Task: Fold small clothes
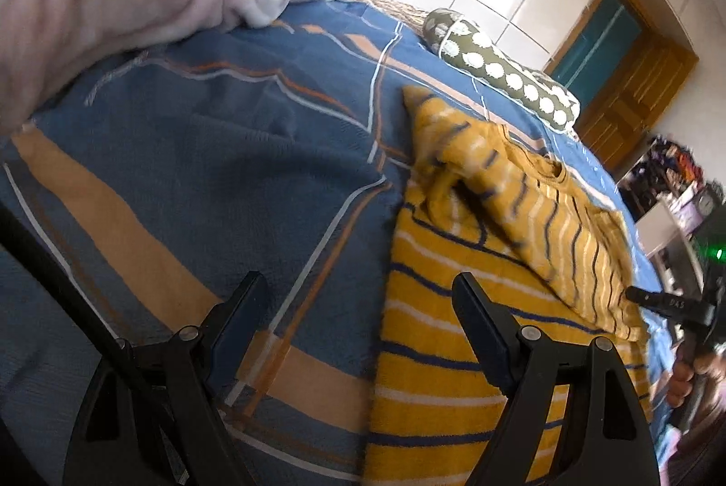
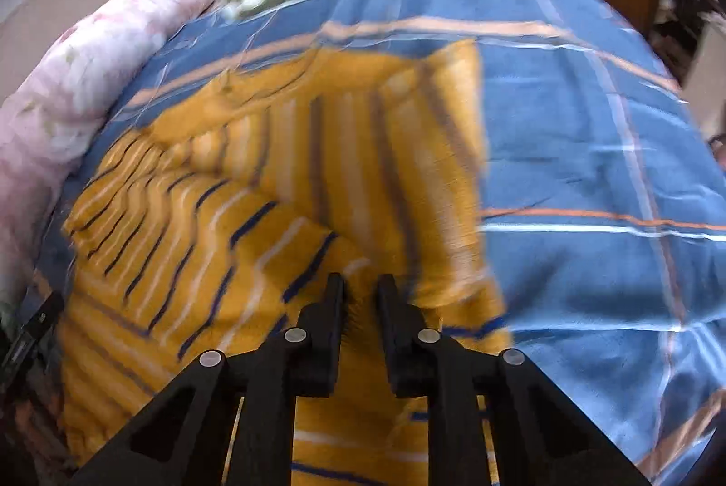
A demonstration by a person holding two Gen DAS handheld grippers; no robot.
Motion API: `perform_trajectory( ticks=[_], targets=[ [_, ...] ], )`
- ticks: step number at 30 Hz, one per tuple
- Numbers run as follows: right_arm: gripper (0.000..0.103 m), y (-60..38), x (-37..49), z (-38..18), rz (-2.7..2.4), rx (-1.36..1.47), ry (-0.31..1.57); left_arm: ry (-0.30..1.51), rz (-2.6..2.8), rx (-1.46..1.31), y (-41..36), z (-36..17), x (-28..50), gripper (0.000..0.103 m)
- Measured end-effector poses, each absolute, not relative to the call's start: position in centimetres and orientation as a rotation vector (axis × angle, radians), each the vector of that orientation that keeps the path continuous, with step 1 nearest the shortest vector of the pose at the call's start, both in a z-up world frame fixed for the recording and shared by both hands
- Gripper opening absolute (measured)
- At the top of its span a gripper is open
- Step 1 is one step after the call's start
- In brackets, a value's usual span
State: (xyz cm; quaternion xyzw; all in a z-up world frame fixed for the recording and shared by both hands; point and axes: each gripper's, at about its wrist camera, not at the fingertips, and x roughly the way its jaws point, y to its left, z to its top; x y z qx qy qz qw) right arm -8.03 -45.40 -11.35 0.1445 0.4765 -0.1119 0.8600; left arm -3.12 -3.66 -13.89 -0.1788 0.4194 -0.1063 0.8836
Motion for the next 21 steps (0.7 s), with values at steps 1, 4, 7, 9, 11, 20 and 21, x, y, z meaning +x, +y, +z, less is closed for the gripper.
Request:
perform_trajectory(
  ticks=[1,4,7,9,11,20,21],
  targets=[
    [0.019,-45.6,-8.5,-11.0,-0.283,0.285,0.978,0.87,-0.226,-0.38,-3.6,-14.0,-3.2,0.082],
    [0.026,-45.9,-11.7,-9.6,-0.374,0.226,0.897,0.867,-0.243,-0.369,-3.7,-14.1,-3.2,0.087],
    [0.04,-46.7,-16.6,-9.4,-0.295,0.346,0.852,0.866,-0.256,-0.368,-3.8,-14.1,-3.2,0.09],
    [0.041,-46.9,-19.9,-9.7,-0.241,0.419,0.832,0.866,-0.264,-0.384,-3.8,-14.2,-3.2,0.09],
    [0.041,-46.8,-22.6,-10.2,-0.193,0.469,0.818,0.892,-0.28,-0.41,-3.3,-14.1,-3.2,0.09],
    [0.051,-45.9,-32.0,-11.9,-0.147,0.453,0.822,0.967,-0.391,-0.507,-1.3,-10.8,-9.2,0.076],
    [0.051,-46.3,-32.1,-12.6,-0.115,0.492,0.821,0.991,-0.411,-0.511,-1.6,-11.2,-9.7,0.076]
  ],
)
